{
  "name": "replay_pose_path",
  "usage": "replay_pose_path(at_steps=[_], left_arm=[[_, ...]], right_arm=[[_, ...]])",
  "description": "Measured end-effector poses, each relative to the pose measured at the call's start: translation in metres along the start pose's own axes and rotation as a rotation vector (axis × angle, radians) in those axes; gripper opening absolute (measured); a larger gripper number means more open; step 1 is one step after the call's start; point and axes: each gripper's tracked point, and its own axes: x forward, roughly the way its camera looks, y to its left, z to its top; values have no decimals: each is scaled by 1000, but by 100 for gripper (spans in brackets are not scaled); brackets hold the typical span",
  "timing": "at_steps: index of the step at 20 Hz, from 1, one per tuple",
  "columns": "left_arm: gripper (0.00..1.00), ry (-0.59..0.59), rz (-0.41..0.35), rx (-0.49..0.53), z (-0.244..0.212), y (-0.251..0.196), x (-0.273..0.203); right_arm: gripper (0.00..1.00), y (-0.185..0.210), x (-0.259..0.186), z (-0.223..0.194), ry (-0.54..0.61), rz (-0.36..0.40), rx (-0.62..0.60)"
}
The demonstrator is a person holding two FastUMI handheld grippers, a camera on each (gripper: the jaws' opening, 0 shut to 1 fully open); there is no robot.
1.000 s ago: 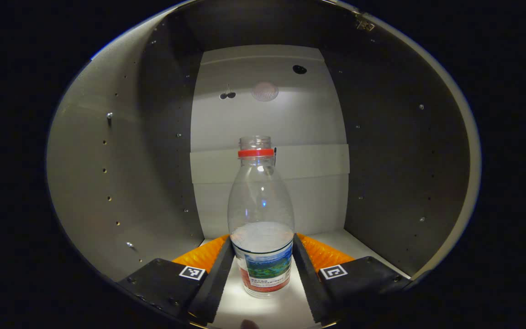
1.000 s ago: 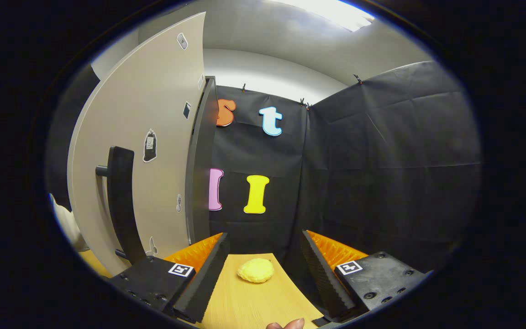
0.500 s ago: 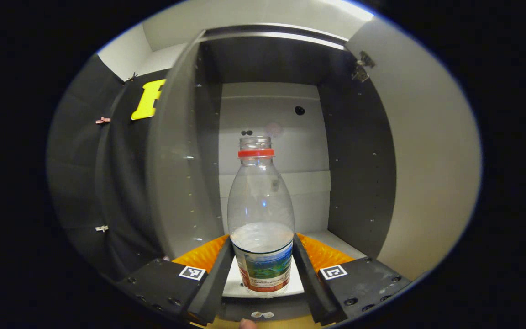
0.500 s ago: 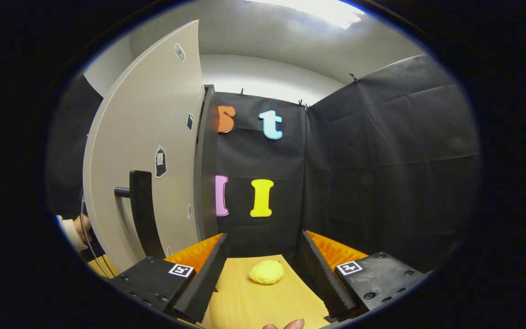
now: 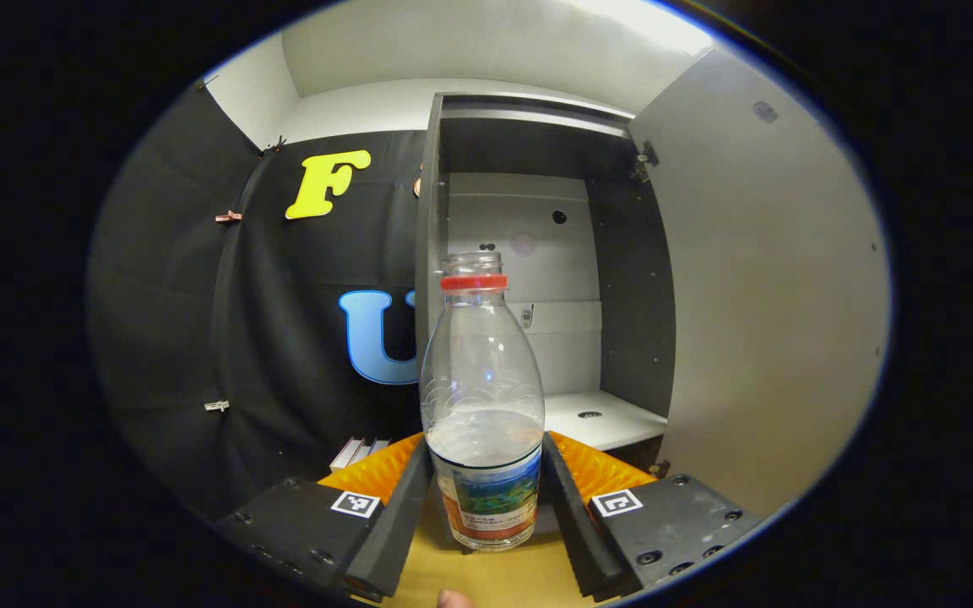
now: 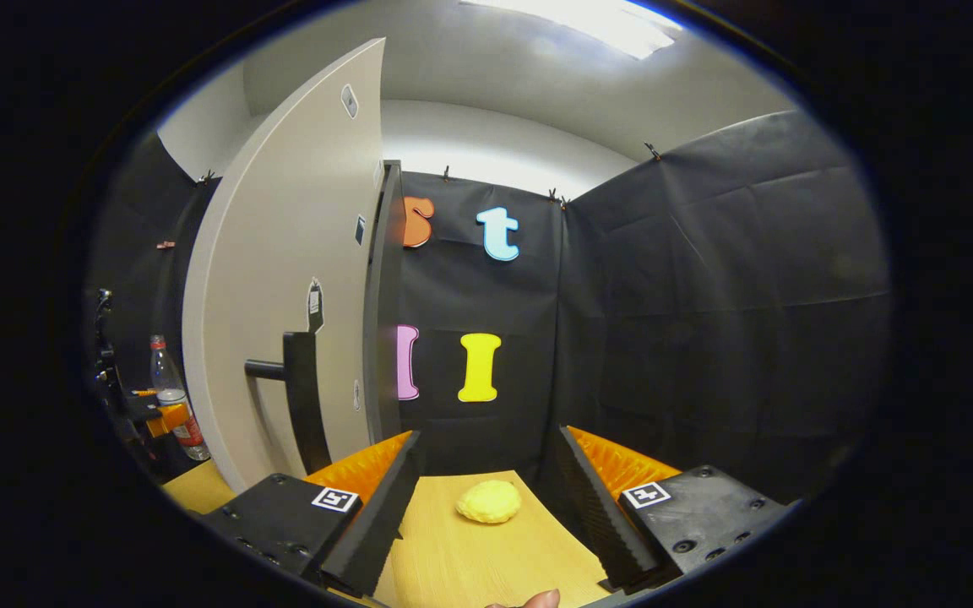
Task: Open the cabinet door with the right hand, grasp the bottle in the cabinet with the left hand and place it on the coaster, then close the cabinet door with the right hand.
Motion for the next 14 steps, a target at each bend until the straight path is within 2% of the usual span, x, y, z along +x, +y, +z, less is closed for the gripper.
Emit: replay_pose_path(at_steps=[5,10,14], left_arm=[[77,24,-5,24,-55,8,-48],[77,23,-55,-31,-125,4,-87],[78,101,-79,-12,-194,11,-97]], right_arm=[[97,5,-13,7,-12,-22,-9],[97,9,-27,12,-23,-37,-11],[97,10,-35,16,-22,-56,-1]])
